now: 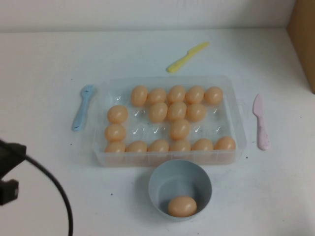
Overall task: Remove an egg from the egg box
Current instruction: Pick up the egg from the plastic box
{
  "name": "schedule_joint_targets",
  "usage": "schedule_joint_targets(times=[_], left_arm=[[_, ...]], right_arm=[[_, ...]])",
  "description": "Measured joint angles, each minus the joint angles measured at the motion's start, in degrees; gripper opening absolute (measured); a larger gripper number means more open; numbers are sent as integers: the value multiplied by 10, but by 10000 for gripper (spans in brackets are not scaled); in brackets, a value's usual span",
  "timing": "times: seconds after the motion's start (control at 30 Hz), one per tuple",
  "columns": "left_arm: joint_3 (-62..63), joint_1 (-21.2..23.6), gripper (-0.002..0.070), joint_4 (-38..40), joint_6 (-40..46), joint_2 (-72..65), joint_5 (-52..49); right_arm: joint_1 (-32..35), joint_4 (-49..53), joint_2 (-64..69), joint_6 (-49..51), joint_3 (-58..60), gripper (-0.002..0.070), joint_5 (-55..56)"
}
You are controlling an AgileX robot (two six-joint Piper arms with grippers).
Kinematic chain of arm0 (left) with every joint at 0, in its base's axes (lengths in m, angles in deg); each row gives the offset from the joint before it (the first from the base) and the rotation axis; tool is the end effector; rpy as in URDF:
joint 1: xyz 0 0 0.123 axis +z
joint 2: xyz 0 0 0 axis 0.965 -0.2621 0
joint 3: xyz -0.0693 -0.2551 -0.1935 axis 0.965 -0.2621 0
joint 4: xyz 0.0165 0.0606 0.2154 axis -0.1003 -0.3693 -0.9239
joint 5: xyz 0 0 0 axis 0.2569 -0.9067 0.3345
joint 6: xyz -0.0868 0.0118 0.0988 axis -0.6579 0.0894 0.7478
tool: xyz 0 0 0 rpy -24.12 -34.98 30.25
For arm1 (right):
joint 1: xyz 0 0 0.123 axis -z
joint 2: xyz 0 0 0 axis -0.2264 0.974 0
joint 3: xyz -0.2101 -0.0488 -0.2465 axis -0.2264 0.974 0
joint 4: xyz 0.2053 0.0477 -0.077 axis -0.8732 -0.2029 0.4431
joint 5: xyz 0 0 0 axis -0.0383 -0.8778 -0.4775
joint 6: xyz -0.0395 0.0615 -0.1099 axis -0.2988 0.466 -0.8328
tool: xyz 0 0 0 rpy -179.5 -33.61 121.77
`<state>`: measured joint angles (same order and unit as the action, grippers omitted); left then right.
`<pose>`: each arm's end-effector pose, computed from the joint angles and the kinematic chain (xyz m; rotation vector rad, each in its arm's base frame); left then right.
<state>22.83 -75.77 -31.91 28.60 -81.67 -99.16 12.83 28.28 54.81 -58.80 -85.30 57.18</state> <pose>0.0829 -0.0508 0.3391 0.3988 2.1605 -0.3467 0.0212 0.0033 0.1594 0.0635 1.8655 0.0885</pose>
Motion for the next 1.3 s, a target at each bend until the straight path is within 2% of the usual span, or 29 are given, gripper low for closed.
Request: schedule_joint_targets(times=[0.13,0.23,0.37,0.47,0.77,0.87,0.93,1.03,1.1,1.2,1.3], left_arm=[[107,-7,-4,-7,44,-112,-70],[178,-42,-4,-26,48,-195,-101],[260,-120,-4,-83,25,-287,-112],[323,-158,-4,-115,4,-353,-112],[481,-211,5,-191,-51,-550,-112],[525,-222,75,-203,-54,-605,-112],[550,-229,160,-204,-57,-641,-109],[575,-239,335,-205,-58,-684,-93],[591,-243,419,-205,-58,-710,-76],[602,-245,463,-212,-78,-738,-44],[605,-246,475,-223,-98,-761,-18]], right_arm=[[0,0,0,0,0,-18,0],[0,0,0,0,0,-18,0],[0,0,0,0,0,-18,0],[0,0,0,0,0,-18,0],[0,0,0,0,0,-18,0],[0,0,0,0,0,-18,0],[0,0,0,0,0,-18,0],[0,0,0,0,0,-18,0],[0,0,0,0,0,-18,0],[0,0,0,0,0,-18,0],[0,0,0,0,0,-18,0]])
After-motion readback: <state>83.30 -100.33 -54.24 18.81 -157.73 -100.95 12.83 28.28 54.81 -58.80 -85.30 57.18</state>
